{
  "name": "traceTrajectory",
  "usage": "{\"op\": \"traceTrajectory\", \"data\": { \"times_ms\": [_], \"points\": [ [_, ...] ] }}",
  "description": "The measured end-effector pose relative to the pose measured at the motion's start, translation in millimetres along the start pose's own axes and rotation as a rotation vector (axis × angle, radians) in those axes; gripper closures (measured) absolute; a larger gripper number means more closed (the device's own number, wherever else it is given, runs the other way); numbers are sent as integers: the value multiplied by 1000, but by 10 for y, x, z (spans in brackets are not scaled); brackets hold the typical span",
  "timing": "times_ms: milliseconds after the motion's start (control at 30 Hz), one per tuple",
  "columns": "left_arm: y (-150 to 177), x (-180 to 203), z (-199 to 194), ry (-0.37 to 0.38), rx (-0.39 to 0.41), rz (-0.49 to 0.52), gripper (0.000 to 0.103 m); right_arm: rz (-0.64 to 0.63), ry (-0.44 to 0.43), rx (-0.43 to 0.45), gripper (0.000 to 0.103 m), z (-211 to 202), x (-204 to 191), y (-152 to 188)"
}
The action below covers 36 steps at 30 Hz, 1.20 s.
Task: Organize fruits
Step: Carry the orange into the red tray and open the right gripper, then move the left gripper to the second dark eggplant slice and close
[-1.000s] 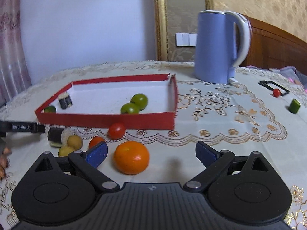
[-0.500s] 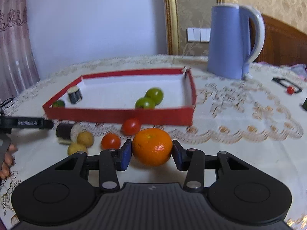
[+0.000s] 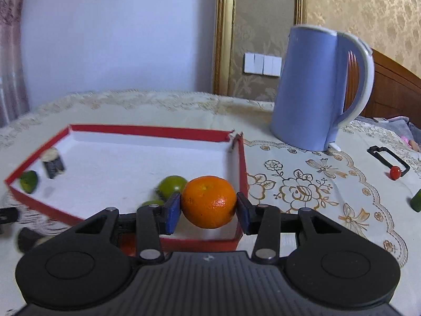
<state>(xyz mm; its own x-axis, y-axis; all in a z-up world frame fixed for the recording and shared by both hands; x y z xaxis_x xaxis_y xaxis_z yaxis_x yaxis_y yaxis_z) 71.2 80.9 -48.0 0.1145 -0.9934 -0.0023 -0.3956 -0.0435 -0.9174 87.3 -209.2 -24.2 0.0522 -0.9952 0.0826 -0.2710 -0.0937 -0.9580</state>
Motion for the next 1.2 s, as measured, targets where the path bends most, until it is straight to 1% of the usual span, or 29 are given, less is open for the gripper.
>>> {"op": "traceTrajectory", "data": {
  "times_ms": [133,233,333,533,667,733,800,867,900,967,1067,1100,1167,1200],
  "points": [
    [0,0,0,0,0,0,0,3,-3,-11,59,147,8,73],
    [0,0,0,0,0,0,0,-28,0,-11,60,195,-25,128],
    [0,1,0,0,0,0,0,-45,6,3,60,185,-52,156],
    [-1,4,-1,-1,0,0,0,-24,0,14,59,153,-27,155],
    [0,4,-1,-1,-1,0,0,12,-33,29,50,88,7,157],
    [-1,3,-1,-1,-1,0,0,-4,-33,44,40,40,-40,151],
    [-1,3,-2,-1,-1,0,0,-9,-37,67,33,-22,-61,130],
    [-1,3,-2,-1,-1,0,0,6,-5,105,25,-120,-24,80],
    [-1,4,-2,-1,-1,0,0,27,6,117,17,-167,14,61],
    [-2,6,-2,-1,-1,0,0,67,13,129,16,-251,99,47],
    [0,3,-3,-1,-1,0,0,82,29,84,16,-345,236,91],
    [0,5,-3,-1,-1,-1,0,95,21,76,16,-378,296,123],
    [1,3,-3,-1,-1,0,0,122,-25,63,16,-438,409,162],
    [0,3,-3,-2,-1,0,0,137,-24,75,16,-477,456,169]
  ]
}}
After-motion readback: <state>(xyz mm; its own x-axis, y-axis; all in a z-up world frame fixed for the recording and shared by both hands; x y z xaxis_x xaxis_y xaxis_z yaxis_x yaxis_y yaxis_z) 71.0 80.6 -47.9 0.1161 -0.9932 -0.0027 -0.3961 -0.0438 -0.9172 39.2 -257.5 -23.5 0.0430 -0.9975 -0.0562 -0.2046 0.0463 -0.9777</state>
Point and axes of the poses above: each gripper's, at about its wrist camera, not at the fingertips, and z roughly the way its jaws point, x to its right, y to its underside, the point moved 1 cm from there along z, roughly the way its jaws point, and after that the axes turned 15 degrees about x, right-handed, at the moved point
